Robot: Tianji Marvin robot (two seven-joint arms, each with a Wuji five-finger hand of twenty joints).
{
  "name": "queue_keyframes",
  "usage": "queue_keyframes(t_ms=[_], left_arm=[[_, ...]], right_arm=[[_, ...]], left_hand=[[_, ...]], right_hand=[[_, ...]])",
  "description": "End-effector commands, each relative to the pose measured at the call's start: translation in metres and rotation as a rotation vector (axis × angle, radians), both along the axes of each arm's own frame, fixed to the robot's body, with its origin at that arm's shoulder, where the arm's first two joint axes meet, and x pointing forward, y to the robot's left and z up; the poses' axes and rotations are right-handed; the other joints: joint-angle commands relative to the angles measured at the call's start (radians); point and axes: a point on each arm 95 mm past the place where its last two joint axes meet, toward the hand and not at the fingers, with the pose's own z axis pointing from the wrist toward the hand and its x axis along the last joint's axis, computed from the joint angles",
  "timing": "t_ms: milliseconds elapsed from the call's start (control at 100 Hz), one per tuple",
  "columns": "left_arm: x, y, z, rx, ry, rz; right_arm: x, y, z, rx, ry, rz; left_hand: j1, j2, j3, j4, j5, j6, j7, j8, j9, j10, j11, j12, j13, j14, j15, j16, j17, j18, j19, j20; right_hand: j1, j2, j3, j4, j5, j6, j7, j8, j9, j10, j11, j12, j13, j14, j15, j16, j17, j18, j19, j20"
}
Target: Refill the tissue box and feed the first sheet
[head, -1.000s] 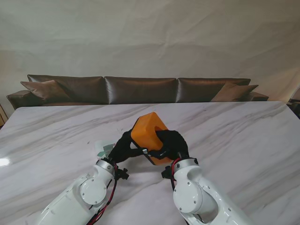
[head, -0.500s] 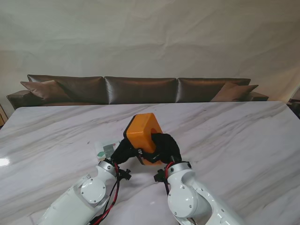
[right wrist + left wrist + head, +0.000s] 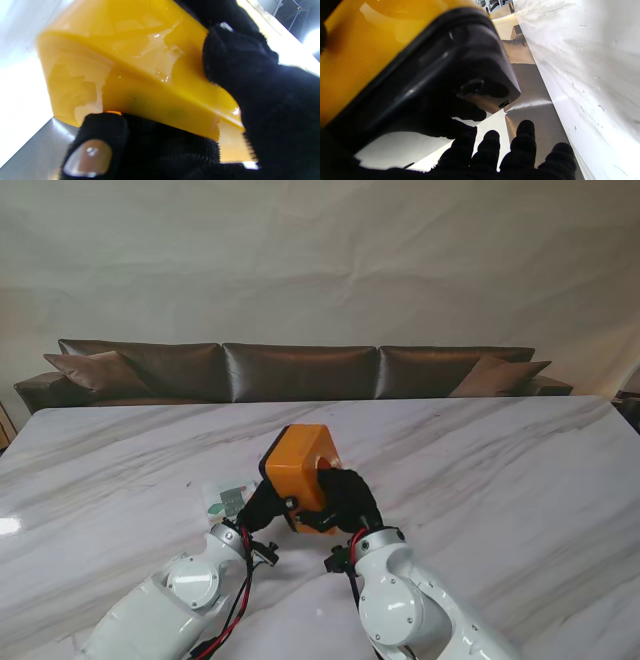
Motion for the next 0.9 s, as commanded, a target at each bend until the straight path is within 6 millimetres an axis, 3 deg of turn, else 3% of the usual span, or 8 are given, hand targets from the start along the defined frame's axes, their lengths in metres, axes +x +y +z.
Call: queue_keyframes(t_ms=[0,450,560,620,660,710,850,890], left_arm=[[0.003,-0.018,0.011,-0.037,-0.008,-0.037],[0.0,-0.026,0.011,-0.099,0.009,-0.129],[0.0,-0.027,0.012,-0.104,0.01,-0.148],[0.0,-0.027,0.012,-0.103,0.008,-0.155],[-0.001,-0.027,0.013,-0.1,0.006,-0.162],[-0.001,-0.028,0.014,-0.093,0.003,-0.171],[-0.003,-0.03,0.015,-0.085,-0.011,-0.174],[-0.003,-0.03,0.015,-0.088,-0.015,-0.17]], right_arm=[[-0.018,0.025,-0.001,0.04,0.029,0.103],[-0.016,0.034,0.0,0.064,0.04,0.125],[-0.015,0.035,0.002,0.061,0.038,0.123],[-0.014,0.036,0.003,0.06,0.036,0.12],[-0.013,0.036,0.004,0.06,0.034,0.116],[-0.012,0.037,0.005,0.061,0.033,0.111],[-0.01,0.039,0.007,0.065,0.024,0.092],[-0.009,0.039,0.008,0.064,0.018,0.083]], left_hand=[[0.258,0.129,0.16,0.062,-0.03,-0.008,-0.02,0.03,-0.04,-0.023,-0.032,0.04,-0.027,-0.023,-0.007,-0.002,-0.012,-0.04,0.966,0.026],[0.441,-0.027,0.294,0.247,0.025,-0.078,0.316,0.299,0.189,-0.116,0.444,0.29,0.273,-0.07,0.159,0.171,0.126,-0.153,1.267,0.212],[0.456,-0.04,0.396,0.363,0.029,-0.098,0.435,0.381,0.241,-0.132,0.521,0.384,0.296,-0.063,0.211,0.248,0.176,-0.223,1.384,0.261],[0.385,-0.104,0.756,0.153,0.034,-0.111,0.51,0.438,0.268,-0.141,0.571,0.439,0.323,-0.059,0.262,0.308,0.21,-0.253,1.45,0.263],[0.383,-0.107,0.826,0.1,0.034,-0.12,0.551,0.464,0.279,-0.149,0.602,0.463,0.34,-0.058,0.295,0.336,0.229,-0.269,1.48,0.267],[0.394,-0.097,0.864,0.095,0.033,-0.136,0.603,0.498,0.296,-0.159,0.642,0.493,0.36,-0.064,0.341,0.374,0.253,-0.286,1.514,0.27],[0.434,-0.048,0.923,0.191,0.042,-0.187,0.748,0.612,0.354,-0.204,0.774,0.604,0.427,-0.108,0.493,0.519,0.324,-0.32,1.579,0.267],[0.456,-0.071,0.943,0.188,0.045,-0.201,0.784,0.649,0.381,-0.21,0.796,0.707,0.439,-0.108,0.536,0.573,0.341,-0.331,1.596,0.267]], right_hand=[[0.017,0.005,0.072,0.026,0.056,-0.085,0.018,0.021,0.119,0.016,0.148,0.036,0.101,0.054,0.468,0.077,0.043,-0.231,0.196,0.015],[0.019,0.012,0.066,0.028,0.056,-0.085,0.016,0.022,0.12,0.016,0.147,0.037,0.101,0.054,0.467,0.078,0.043,-0.231,0.196,0.015],[0.018,0.013,0.065,0.029,0.056,-0.085,0.016,0.022,0.12,0.016,0.147,0.037,0.101,0.054,0.467,0.078,0.043,-0.231,0.196,0.015],[0.018,0.014,0.065,0.029,0.056,-0.085,0.016,0.022,0.12,0.016,0.147,0.037,0.101,0.054,0.467,0.078,0.043,-0.231,0.196,0.015],[0.019,0.014,0.064,0.029,0.055,-0.085,0.016,0.023,0.12,0.016,0.147,0.037,0.101,0.054,0.467,0.078,0.043,-0.231,0.196,0.016],[0.019,0.014,0.064,0.03,0.055,-0.085,0.016,0.023,0.12,0.016,0.147,0.037,0.101,0.054,0.467,0.078,0.043,-0.231,0.195,0.016],[0.02,0.013,0.064,0.03,0.055,-0.085,0.016,0.023,0.119,0.016,0.147,0.038,0.101,0.053,0.468,0.079,0.043,-0.231,0.195,0.016],[0.022,0.015,0.064,0.031,0.055,-0.085,0.016,0.024,0.119,0.016,0.147,0.038,0.101,0.052,0.468,0.079,0.043,-0.231,0.195,0.016]])
